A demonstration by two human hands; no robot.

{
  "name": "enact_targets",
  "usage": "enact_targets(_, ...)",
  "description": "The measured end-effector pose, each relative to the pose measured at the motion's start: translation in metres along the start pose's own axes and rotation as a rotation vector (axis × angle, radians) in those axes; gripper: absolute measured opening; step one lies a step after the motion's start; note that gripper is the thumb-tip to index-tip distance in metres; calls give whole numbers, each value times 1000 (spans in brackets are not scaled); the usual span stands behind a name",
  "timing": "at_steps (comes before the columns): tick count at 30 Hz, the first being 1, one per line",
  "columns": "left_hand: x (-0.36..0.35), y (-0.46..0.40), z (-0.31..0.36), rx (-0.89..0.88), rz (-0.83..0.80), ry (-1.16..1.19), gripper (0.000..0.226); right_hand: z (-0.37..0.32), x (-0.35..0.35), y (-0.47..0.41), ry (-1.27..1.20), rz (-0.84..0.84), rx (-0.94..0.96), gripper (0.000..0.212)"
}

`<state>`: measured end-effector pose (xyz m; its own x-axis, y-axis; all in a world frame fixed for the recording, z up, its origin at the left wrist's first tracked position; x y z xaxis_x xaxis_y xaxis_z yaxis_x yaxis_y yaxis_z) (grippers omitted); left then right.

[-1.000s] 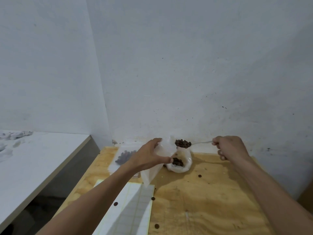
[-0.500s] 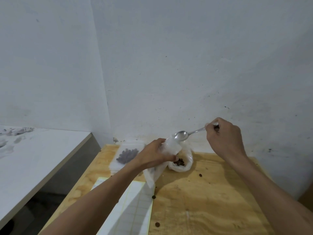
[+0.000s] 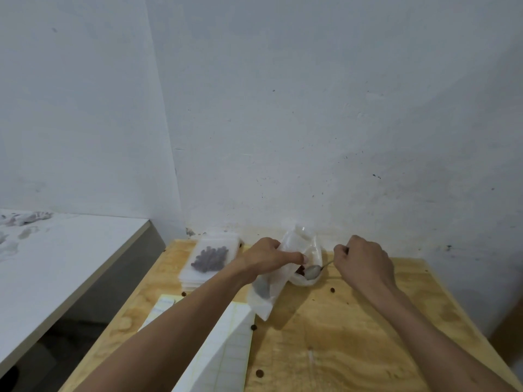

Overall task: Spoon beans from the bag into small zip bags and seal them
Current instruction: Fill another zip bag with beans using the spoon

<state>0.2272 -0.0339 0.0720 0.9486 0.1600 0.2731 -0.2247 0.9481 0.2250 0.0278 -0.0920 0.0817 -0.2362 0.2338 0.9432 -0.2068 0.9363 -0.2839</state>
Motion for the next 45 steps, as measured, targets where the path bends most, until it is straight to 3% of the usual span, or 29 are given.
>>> enact_targets(6, -8, -3, 21, -134, -43, 102, 50, 18, -18, -5, -272, -190, -281, 39)
enact_targets(12, 0, 2, 17, -113, -73, 113, 45, 35, -43, 4, -547, -276, -483, 31)
enact_targets(23, 16, 9, 4, -111, -16, 90, 51, 29, -45, 11, -759, -245, -441, 16)
enact_targets(30, 23, 12, 2, -228, 26, 56, 23, 31, -17, -2, -776, -205, -408, 14)
enact_targets(38, 20, 17, -4, -296, 77, -68, 46, 24, 28, -32, -765, -145, -354, 16)
enact_targets(45, 16, 17, -2, -285, 29, -76, 40, 13, 50, -39, -773, -147, -305, 17)
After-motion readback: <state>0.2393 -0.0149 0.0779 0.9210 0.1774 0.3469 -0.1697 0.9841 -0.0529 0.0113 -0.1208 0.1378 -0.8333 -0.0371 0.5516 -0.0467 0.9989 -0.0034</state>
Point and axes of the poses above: each hand's wrist, its own y-axis away from the middle knuckle, its own x-axis out of the back of the hand, z = x × y, the point moved 1 cm from there along -y, towards the middle knuckle, and after that the axes turned 13 degrees about y, right-handed, at the moved point
